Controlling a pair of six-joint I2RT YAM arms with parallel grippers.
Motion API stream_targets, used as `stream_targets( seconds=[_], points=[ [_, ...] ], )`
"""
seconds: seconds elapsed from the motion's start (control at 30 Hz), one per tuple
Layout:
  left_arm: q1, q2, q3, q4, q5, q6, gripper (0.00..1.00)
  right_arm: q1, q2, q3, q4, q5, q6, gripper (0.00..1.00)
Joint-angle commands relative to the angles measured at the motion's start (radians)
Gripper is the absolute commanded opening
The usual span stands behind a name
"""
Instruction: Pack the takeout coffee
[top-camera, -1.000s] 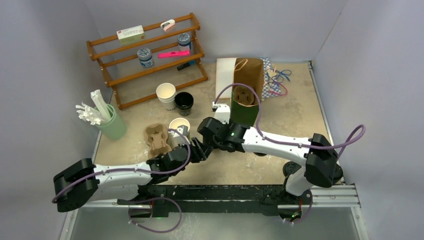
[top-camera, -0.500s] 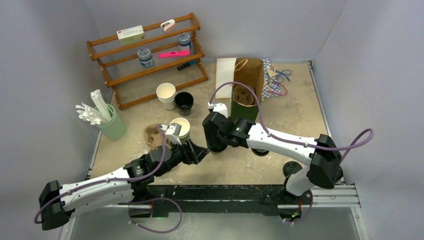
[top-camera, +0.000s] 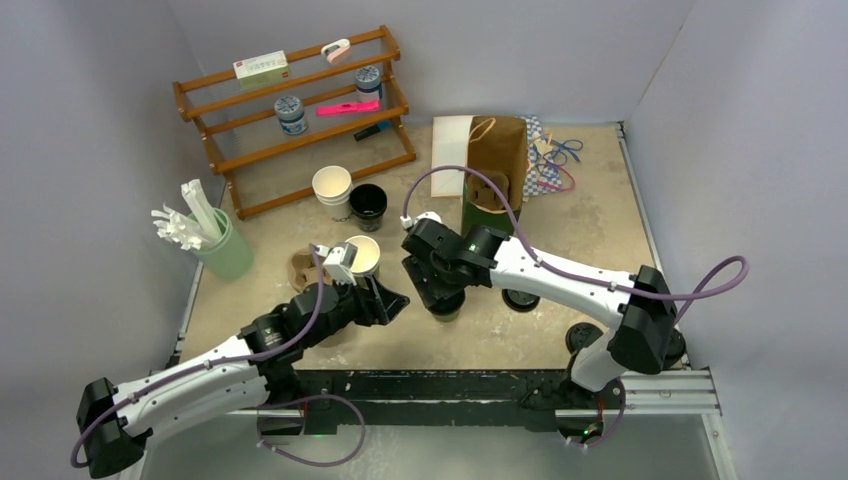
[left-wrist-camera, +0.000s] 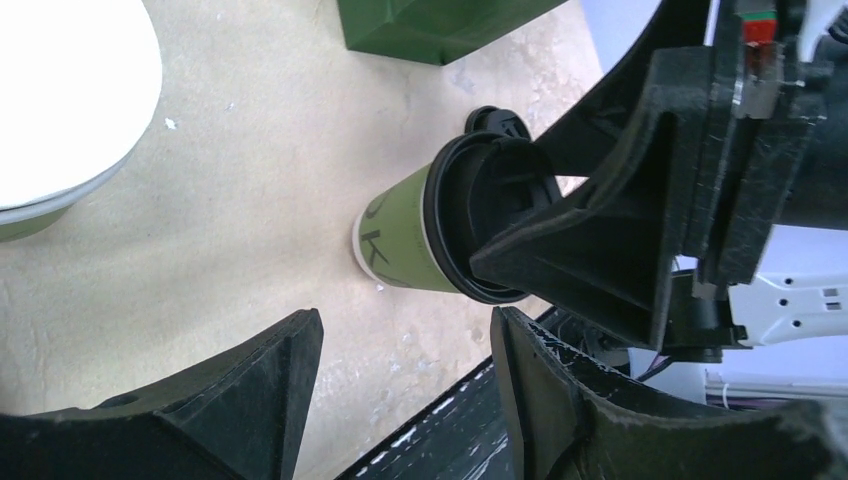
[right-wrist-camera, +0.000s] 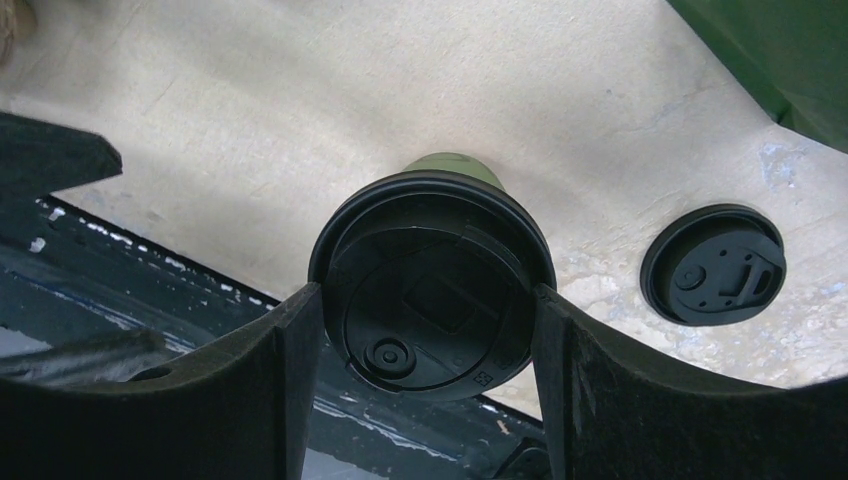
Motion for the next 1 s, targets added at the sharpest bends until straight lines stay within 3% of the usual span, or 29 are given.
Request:
stream_targets(
  seconds=[0.0, 0.07, 0.13, 0.27, 0.3, 0.73, 0.97],
  points=[
    [0.028, 0.014, 0.053, -0.019, 0.067, 0.042, 0.65, -0.006, -0.014, -0.023, 0.013, -0.043, -0.036, 0.56],
    [0.03, 0.01, 0.054, -0.027, 0.064, 0.049, 0.65, -0.007, -0.019, -0.051, 0.04, -0.054, -0.029, 0.56],
    [0.032, 0.01, 0.053, -0.034, 0.062, 0.053, 0.65, -0.007, -0.027, -0.071, 0.056, -0.051, -0.021, 0.63],
    [0.032, 0.028, 0.067, -0.039, 0.065, 0.068, 0.65, -0.007, -0.081, -0.107, 0.098, -0.05, -0.013, 0.98],
    [0.032, 0.038, 0.074, -0.041, 0.065, 0.073, 0.65, -0.007, -0.096, -0.114, 0.108, -0.051, -0.015, 0.99],
    [0.032, 0.14, 0.114, -0.005, 0.07, 0.164, 0.62, -0.022, -0.197, -0.151, 0.124, -0.003, 0.014, 0.98],
    [0.032, 0.224, 0.11, 0.082, 0.124, 0.208, 0.59, -0.067, -0.254, -0.222, 0.184, -0.007, 0.043, 0.83]
  ],
)
